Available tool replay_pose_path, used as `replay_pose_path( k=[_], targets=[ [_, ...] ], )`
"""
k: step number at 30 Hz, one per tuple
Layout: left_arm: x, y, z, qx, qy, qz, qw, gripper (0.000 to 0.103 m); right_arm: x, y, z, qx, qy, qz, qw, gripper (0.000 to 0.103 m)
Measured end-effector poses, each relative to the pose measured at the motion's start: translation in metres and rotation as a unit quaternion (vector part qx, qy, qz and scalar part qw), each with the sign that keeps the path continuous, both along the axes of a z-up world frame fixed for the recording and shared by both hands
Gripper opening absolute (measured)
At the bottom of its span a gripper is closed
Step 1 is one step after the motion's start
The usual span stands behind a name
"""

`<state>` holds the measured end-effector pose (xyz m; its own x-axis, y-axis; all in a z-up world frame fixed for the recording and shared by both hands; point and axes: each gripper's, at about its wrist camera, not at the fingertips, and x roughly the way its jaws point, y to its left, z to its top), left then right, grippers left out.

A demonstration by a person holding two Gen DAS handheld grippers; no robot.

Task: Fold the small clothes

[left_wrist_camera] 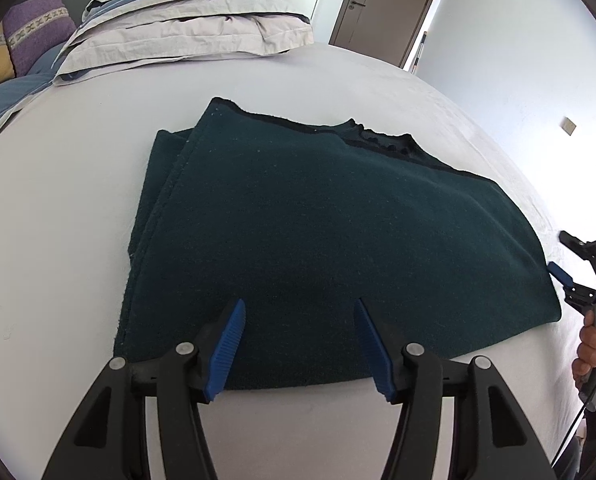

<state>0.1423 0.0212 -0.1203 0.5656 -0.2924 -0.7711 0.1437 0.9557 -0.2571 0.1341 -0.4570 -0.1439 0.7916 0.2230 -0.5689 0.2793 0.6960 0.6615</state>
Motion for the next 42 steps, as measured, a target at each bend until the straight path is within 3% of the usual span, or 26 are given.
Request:
replay_pose_path(
  k=[3, 8, 11, 13, 16, 19, 26, 30, 33, 36, 42],
  targets=[
    [-0.001, -0.001, 0.001, -0.010, 0.000, 0.000, 0.9999, 0.060, -0.003, -0.028, -0.002, 0.020, 0.018, -0.022, 0.999, 0.069],
    [-0.001, -0.013, 0.004, -0.015, -0.002, -0.020, 0.9997, 0.061, 0.027, -0.044, -0.025, 0.045, 0.073, 0.011, 0.996, 0.069],
    [0.001, -0.018, 0.005, -0.015, -0.002, -0.031, 0.9994, 0.061, 0.045, -0.037, -0.033, 0.054, 0.072, 0.031, 0.995, 0.069],
    [0.004, -0.019, 0.006, -0.017, -0.004, -0.033, 0.9993, 0.061, 0.061, -0.026, -0.036, 0.086, 0.070, 0.068, 0.992, 0.064],
    [0.009, -0.020, 0.006, -0.023, -0.001, -0.034, 0.9991, 0.061, 0.068, -0.001, -0.028, 0.043, 0.090, 0.092, 0.991, 0.059],
    [0.014, -0.023, 0.004, -0.030, 0.006, -0.038, 0.9988, 0.061, 0.070, -0.002, -0.037, 0.075, 0.101, 0.093, 0.988, 0.058],
    [0.020, -0.024, -0.005, -0.045, 0.025, -0.037, 0.9980, 0.061, 0.087, -0.006, -0.056, 0.106, 0.133, 0.091, 0.981, 0.024],
    [0.025, -0.024, -0.007, -0.054, 0.029, -0.036, 0.9975, 0.061, 0.084, 0.003, -0.047, 0.062, 0.135, 0.087, 0.985, 0.016],
    [0.029, -0.020, -0.007, -0.069, 0.032, -0.034, 0.9965, 0.061, 0.083, 0.019, -0.025, -0.018, 0.145, 0.084, 0.986, 0.014],
    [0.031, -0.014, -0.004, -0.088, 0.032, -0.031, 0.9951, 0.061, 0.090, 0.054, 0.011, -0.119, 0.146, 0.102, 0.977, 0.013],
    [0.040, 0.015, 0.002, -0.139, 0.032, -0.009, 0.9897, 0.061, 0.121, 0.160, 0.066, -0.189, 0.113, 0.192, 0.956, 0.013]
  ],
)
